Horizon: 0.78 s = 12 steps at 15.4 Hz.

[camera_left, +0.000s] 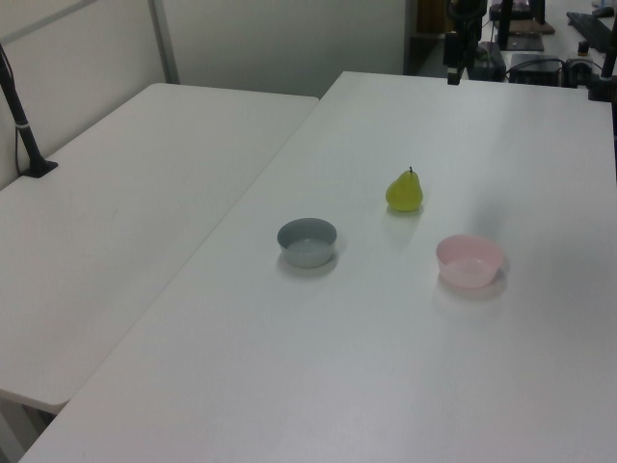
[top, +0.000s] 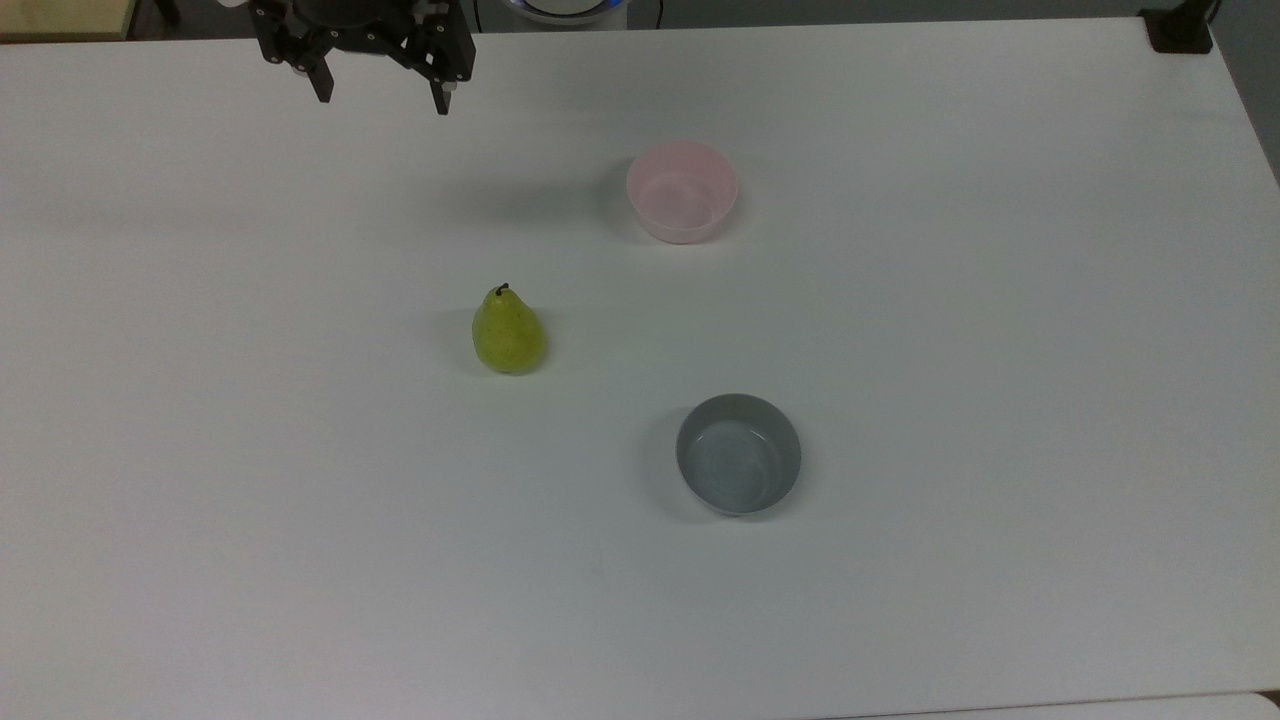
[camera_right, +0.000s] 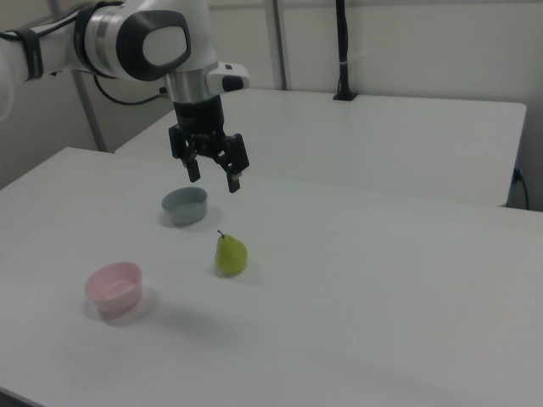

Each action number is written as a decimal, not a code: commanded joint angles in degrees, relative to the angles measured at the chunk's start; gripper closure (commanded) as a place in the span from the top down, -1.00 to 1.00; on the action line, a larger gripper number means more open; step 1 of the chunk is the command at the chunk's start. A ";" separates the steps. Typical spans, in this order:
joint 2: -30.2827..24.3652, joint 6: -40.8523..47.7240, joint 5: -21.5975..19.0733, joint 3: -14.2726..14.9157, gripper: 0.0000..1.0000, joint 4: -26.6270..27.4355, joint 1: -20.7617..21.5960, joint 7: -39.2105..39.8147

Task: Place the pear in the bowl

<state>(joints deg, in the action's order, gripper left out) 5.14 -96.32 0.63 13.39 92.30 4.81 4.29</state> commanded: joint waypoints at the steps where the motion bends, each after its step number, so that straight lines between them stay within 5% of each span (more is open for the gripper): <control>1: 1.28 0.25 -0.54 0.15 1.00 -0.80 0.64 -0.69; 12: 10.33 -0.10 -0.80 1.64 1.00 -7.92 8.20 -0.43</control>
<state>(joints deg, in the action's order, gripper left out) 13.54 -96.42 0.63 13.55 86.68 10.75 4.23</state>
